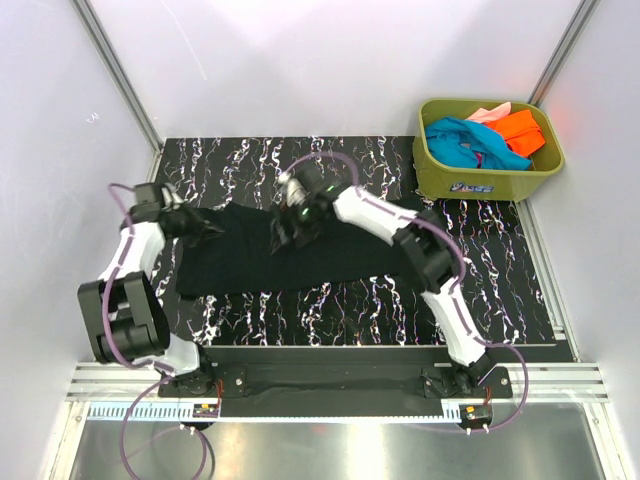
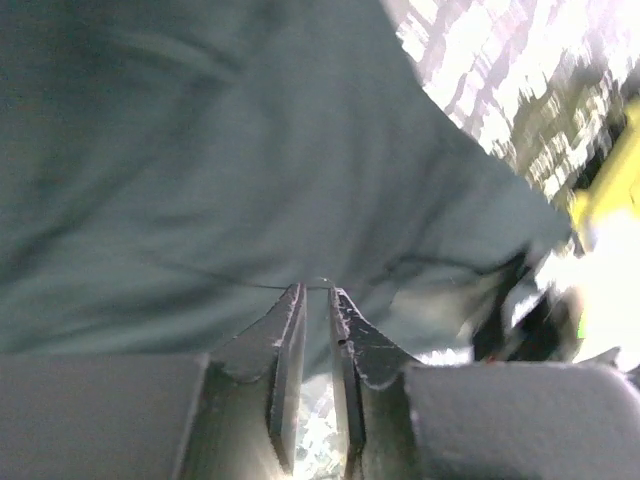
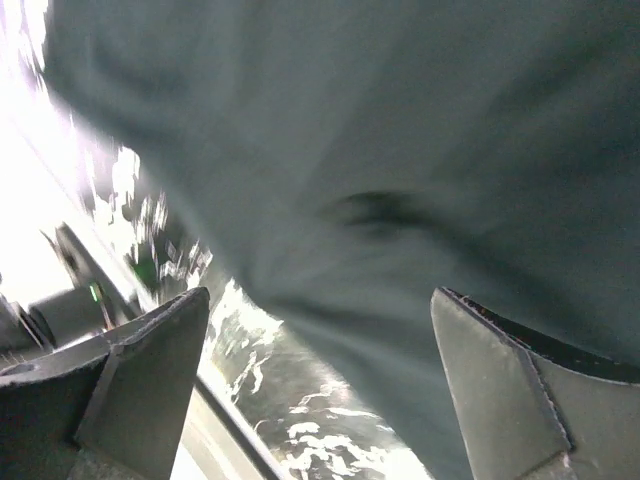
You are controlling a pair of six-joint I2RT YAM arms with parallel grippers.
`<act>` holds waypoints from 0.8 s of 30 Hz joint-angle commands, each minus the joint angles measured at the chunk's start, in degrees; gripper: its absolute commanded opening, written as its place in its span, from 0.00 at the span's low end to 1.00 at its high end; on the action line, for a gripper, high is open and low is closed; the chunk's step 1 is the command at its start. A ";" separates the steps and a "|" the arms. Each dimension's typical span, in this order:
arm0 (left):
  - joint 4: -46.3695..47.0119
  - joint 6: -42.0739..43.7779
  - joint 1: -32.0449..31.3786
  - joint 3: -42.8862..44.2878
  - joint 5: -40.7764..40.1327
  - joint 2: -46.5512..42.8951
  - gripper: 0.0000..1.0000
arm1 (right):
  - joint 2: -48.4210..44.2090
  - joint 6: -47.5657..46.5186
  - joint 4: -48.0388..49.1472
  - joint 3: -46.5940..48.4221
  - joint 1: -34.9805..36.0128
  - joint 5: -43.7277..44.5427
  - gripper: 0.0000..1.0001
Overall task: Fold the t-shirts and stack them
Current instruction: Fold the tshirt
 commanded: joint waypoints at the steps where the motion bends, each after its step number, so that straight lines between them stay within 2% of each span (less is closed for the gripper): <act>1: 9.09 -5.32 -3.96 -2.66 5.62 2.51 0.18 | -2.24 4.72 0.00 5.75 -5.58 0.02 1.00; 4: 11.65 -8.58 -5.72 -5.65 4.41 3.74 0.12 | -1.09 3.31 -0.99 9.79 -6.20 2.23 1.00; 7: 7.89 -7.45 -5.46 -7.07 -0.84 3.84 0.07 | 2.67 3.39 -3.17 16.29 -6.20 -0.40 0.98; 9: 5.60 -6.30 -4.85 -8.30 -3.07 3.92 0.05 | 4.88 4.62 -3.88 20.52 -6.20 -2.68 0.83; 11: 4.72 -5.95 -4.58 -9.70 -5.35 4.10 0.02 | 6.73 6.99 -1.97 20.62 -6.20 -4.70 0.60; 12: 3.49 -5.86 -4.41 -10.23 -6.49 4.19 0.01 | 7.17 8.04 0.83 19.92 -6.28 -6.28 0.44; 13: 3.22 -5.86 -4.06 -10.67 -7.98 4.01 0.00 | 7.52 10.14 2.16 19.22 -6.20 -7.43 0.12; 14: 3.04 -5.86 -3.79 -11.20 -8.69 3.49 0.00 | 7.96 11.03 3.40 17.99 -6.28 -8.48 0.07; 15: 2.52 -5.95 -3.44 -12.51 -9.66 2.88 0.00 | 8.31 11.48 4.71 17.54 -6.20 -10.58 0.03; 19: 3.13 -6.48 -1.07 -15.15 -12.99 1.02 0.03 | 9.99 12.01 6.65 13.77 -6.20 -12.97 0.02; 24: 3.21 -5.42 1.04 -15.42 -14.85 5.40 0.06 | 10.69 11.83 9.73 7.53 -6.20 -13.33 0.02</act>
